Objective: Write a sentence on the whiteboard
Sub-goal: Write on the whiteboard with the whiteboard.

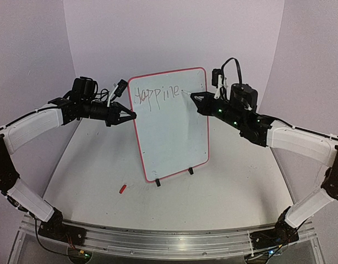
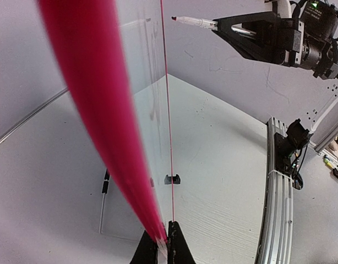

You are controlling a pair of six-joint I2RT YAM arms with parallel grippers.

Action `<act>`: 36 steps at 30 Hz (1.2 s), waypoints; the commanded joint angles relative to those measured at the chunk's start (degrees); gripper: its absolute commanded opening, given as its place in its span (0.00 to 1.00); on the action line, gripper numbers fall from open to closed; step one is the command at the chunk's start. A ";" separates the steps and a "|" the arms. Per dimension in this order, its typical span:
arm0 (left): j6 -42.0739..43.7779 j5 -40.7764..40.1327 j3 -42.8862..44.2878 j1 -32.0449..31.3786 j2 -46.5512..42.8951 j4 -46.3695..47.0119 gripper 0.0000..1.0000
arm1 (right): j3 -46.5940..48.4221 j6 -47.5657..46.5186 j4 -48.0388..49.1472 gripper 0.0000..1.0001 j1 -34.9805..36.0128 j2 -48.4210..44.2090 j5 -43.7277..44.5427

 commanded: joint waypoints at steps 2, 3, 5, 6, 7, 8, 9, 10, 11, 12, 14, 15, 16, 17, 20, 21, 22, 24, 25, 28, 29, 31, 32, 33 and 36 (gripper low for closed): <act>5.27 -2.08 -1.13 -1.64 1.52 -9.91 0.00 | 1.05 -2.28 1.73 0.00 -0.12 -1.70 1.89; 5.27 -2.07 -1.13 -1.64 1.56 -9.88 0.00 | 1.60 -2.49 1.79 0.00 -0.16 -1.35 1.91; 5.28 -2.06 -1.09 -1.64 1.60 -9.90 0.00 | 2.72 -3.15 1.92 0.00 -0.18 -0.27 1.79; 5.28 -2.06 -1.11 -1.64 1.60 -9.90 0.00 | 3.28 -3.37 2.03 0.00 -0.17 0.23 1.75; 5.26 -2.06 -1.13 -1.64 1.60 -9.90 0.00 | 3.78 -3.55 2.19 0.00 -0.16 0.67 1.76; 5.24 -2.07 -1.13 -1.64 1.60 -9.87 0.00 | 4.21 -3.70 2.40 0.00 -0.16 1.02 1.82; 5.28 -2.12 -1.13 -1.64 1.60 -9.87 0.00 | 4.60 -3.82 2.65 0.00 -0.15 1.32 1.91; 5.32 -2.14 -1.13 -1.64 1.60 -9.87 0.00 | 4.87 -3.92 2.92 0.00 -0.16 1.65 2.02; 5.34 -2.13 -1.14 -1.64 1.60 -9.87 0.00 | 5.06 -4.00 3.11 0.00 -0.12 1.87 2.13; 5.35 -2.13 -1.14 -1.64 1.60 -9.87 0.00 | 5.25 -4.06 3.18 0.00 -0.12 2.03 2.19; 5.32 -2.15 -1.10 -1.65 1.60 -9.91 0.00 | 5.54 -4.21 3.28 0.00 -0.13 2.40 2.27; 5.30 -2.10 -1.07 -1.64 1.65 -9.91 0.00 | 5.67 -4.27 3.28 0.00 -0.16 2.57 2.27; 5.30 -2.06 -1.05 -1.64 1.70 -9.89 0.00 | 5.78 -4.31 3.27 0.00 -0.18 2.75 2.27; 5.32 -2.06 -1.05 -1.64 1.68 -9.88 0.00 | 5.79 -4.33 3.27 0.00 -0.15 2.93 2.27; 5.35 -2.06 -1.06 -1.64 1.64 -9.88 0.00 | 5.77 -4.28 3.26 0.00 -0.17 3.18 2.85; 5.35 -2.06 -1.05 -1.64 1.69 -9.87 0.00 | 5.72 -4.23 3.26 0.00 -0.18 3.22 3.57; 5.35 -2.06 -1.05 -1.67 1.70 -9.91 0.00 | 5.79 -4.23 3.26 0.00 -0.18 3.24 3.56; 5.30 -2.03 -1.05 -1.73 1.72 -9.92 0.00 | 5.77 -4.25 3.17 0.00 -0.18 3.29 3.23; 5.27 -2.00 -1.05 -1.73 1.73 -9.91 0.00 | 5.74 -4.26 3.10 0.00 -0.18 3.34 3.00; 5.25 -1.93 -1.05 -1.73 1.63 -9.87 0.00 | 5.72 -4.32 2.50 0.00 -0.19 3.42 2.71; 5.24 -1.96 -1.01 -1.73 1.60 -9.92 0.00 | 5.61 -4.32 2.30 0.00 -0.19 3.38 1.52; 5.25 -2.05 -1.04 -1.73 1.60 -9.92 0.00 | 5.15 -4.19 1.94 0.00 -0.17 3.22 0.67; 5.26 -2.04 -1.05 -1.73 1.60 -9.91 0.00 | 4.77 -3.99 1.81 0.00 -0.14 3.14 0.46; 5.27 -2.04 -1.03 -1.73 1.60 -9.91 0.00 | 4.32 -3.73 1.73 0.00 -0.15 2.96 0.30; 5.27 -2.06 -1.05 -1.82 1.59 -9.93 0.00 | 3.07 -3.01 1.55 0.00 -0.18 2.32 -0.21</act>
